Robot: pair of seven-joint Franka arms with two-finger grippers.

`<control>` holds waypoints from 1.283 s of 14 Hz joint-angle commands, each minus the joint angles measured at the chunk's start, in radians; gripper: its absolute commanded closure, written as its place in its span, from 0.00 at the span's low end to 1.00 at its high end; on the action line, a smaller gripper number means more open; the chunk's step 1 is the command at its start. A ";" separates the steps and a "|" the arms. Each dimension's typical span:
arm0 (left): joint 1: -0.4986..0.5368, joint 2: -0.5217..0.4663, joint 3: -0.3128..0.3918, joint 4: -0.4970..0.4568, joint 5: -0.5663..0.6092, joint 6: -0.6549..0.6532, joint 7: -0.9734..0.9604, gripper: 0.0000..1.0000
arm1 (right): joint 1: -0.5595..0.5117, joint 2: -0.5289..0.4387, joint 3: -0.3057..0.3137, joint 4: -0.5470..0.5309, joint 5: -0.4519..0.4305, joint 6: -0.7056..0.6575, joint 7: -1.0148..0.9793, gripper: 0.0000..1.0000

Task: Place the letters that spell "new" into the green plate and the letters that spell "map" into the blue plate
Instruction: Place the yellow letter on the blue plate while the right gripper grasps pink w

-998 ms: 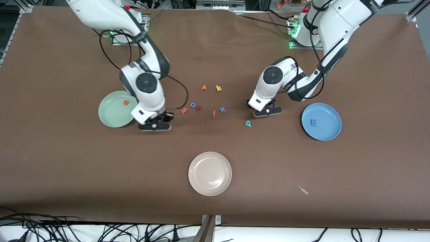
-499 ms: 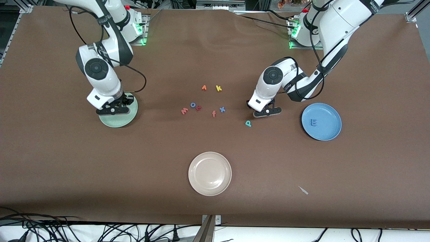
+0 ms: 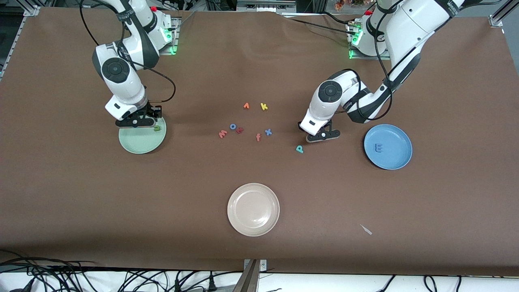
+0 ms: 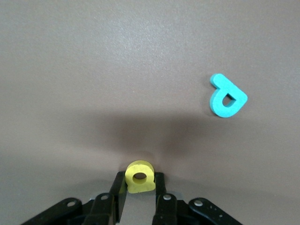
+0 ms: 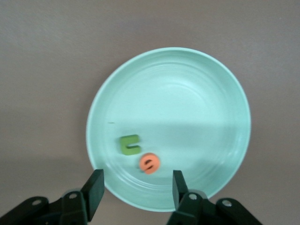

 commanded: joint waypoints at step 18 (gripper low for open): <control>0.250 0.023 0.004 0.338 -0.193 -0.586 0.876 0.80 | 0.321 0.454 0.095 0.434 -0.150 0.061 1.105 0.33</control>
